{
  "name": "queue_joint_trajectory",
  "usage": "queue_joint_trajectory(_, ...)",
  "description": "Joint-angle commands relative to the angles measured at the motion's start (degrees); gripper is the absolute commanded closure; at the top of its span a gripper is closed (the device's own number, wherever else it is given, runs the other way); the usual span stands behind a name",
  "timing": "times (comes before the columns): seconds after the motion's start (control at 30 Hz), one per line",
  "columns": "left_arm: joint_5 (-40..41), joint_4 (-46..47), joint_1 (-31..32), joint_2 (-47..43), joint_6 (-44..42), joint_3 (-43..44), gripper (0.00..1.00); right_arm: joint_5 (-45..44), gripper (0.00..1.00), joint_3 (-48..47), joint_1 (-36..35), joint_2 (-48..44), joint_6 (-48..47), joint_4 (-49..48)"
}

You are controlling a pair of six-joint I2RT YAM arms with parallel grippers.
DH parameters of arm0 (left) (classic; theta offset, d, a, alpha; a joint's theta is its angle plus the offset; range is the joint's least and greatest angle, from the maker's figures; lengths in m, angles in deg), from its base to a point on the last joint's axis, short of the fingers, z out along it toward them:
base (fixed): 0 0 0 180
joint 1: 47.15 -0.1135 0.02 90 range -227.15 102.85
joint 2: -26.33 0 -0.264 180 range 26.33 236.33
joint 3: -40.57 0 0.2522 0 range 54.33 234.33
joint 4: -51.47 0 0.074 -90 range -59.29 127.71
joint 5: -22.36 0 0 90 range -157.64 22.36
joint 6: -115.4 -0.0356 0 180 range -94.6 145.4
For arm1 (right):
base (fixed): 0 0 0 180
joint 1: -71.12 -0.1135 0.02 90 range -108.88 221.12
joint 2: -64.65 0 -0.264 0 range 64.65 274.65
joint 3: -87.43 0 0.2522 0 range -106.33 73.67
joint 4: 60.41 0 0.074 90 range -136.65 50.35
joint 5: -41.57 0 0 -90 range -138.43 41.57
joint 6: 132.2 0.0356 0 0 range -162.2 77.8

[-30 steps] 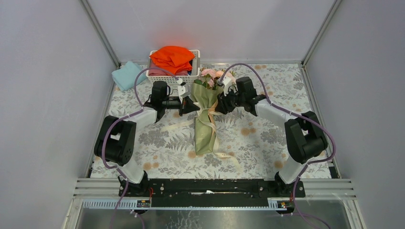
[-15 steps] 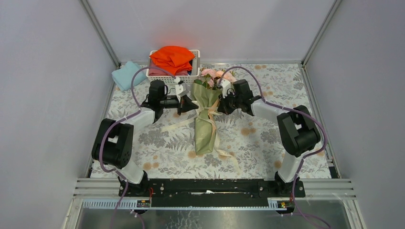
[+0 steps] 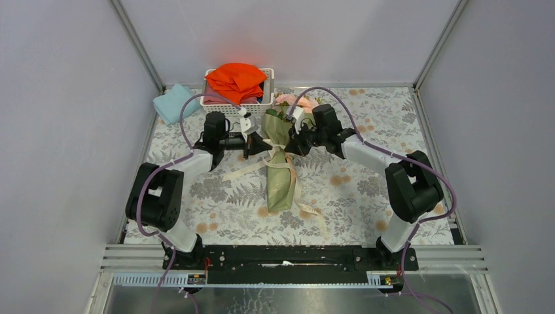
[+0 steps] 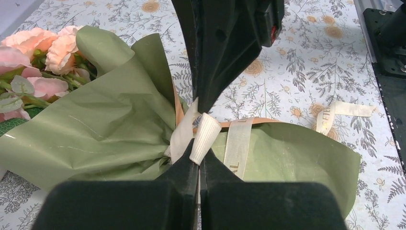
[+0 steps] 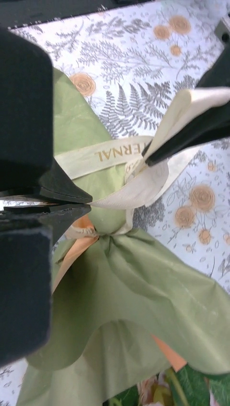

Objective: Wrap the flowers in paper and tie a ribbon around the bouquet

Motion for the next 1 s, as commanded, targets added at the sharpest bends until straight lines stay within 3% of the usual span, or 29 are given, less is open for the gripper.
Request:
queue_joint_trajectory(0.0,0.94,3.14,0.36,0.7,-2.63,-0.97,1.0,9.48,0.91,-1.98,-0.49,-2.09,-2.88,2.7)
queue_joint_trajectory(0.17,1.31,-0.98,0.28,0.36,-9.71,-1.6,1.0,12.98,0.86,-6.63,-0.46,0.63,-9.57,18.7)
queue_joint_trajectory(0.3,0.45,-1.04,0.43,0.87,-11.96,-2.1,1.0,16.14,0.8,-6.53,-0.99,1.64,-9.54,20.26)
queue_joint_trajectory(0.5,0.18,-4.1,0.7,0.9,-20.32,-3.0,1.0,16.71,0.52,-12.31,0.07,2.49,-13.69,28.56)
queue_joint_trajectory(0.6,0.35,-4.08,0.8,0.81,-23.3,-3.09,1.0,18.6,0.45,-18.34,3.61,3.71,-12.69,30.44)
queue_joint_trajectory(0.7,0.53,-5.37,0.81,0.61,-26.45,-3.09,1.0,14.89,0.41,-22.89,5.1,5.76,-9.71,29.03)
queue_joint_trajectory(0.77,0.11,-6.73,0.83,0.44,-28.74,-3.13,1.0,11.9,0.44,-24.16,5.06,7.82,-5.47,24.62)
queue_joint_trajectory(0.9,-0.11,-7.23,1.07,0.49,-29.01,-2.77,1.0,6.87,0.77,-27.69,3.85,12.55,1.47,18.54)
queue_joint_trajectory(0.97,-0.04,-7.24,1.15,0.45,-29.1,-2.74,1.0,2.69,0.84,-29.39,2.39,14.79,-0.35,20.89)
